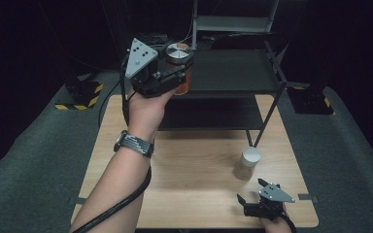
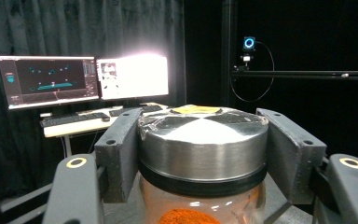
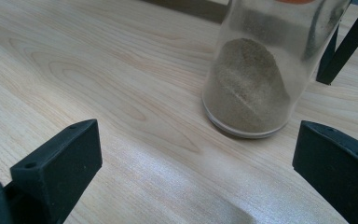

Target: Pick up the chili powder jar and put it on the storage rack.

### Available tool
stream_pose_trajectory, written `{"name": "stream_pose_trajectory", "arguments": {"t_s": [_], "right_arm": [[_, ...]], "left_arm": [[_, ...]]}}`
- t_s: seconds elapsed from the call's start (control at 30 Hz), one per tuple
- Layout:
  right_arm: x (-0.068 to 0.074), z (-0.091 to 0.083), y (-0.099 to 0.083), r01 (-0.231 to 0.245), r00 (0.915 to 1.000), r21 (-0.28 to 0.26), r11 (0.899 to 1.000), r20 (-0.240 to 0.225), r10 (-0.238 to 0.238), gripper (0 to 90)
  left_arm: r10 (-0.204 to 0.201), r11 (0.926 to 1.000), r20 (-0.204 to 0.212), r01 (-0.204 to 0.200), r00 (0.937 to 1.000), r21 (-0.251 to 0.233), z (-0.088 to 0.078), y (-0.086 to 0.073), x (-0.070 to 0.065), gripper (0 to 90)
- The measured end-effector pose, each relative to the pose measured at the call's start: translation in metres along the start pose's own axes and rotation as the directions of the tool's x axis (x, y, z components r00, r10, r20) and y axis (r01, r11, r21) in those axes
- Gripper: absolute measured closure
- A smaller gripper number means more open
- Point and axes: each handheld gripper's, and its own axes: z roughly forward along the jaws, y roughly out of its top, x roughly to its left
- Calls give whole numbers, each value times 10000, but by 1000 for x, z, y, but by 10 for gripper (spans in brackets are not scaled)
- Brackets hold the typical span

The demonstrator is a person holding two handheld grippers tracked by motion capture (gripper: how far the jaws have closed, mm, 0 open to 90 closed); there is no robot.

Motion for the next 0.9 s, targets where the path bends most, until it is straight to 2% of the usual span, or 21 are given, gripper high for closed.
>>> {"name": "stream_pose_trajectory", "arguments": {"t_s": [0.57,0.9], "right_arm": [[-2,-1,-1,5,10000,-79,10000,-98,-5,2],[-3,-1,-2,19,9999,-113,9999,-171,-21,2]], "left_arm": [[-57,9995,-535,74,9986,310,28,-18,3,343],[6,9994,-604,15,9982,359,41,-23,5,344]]}}
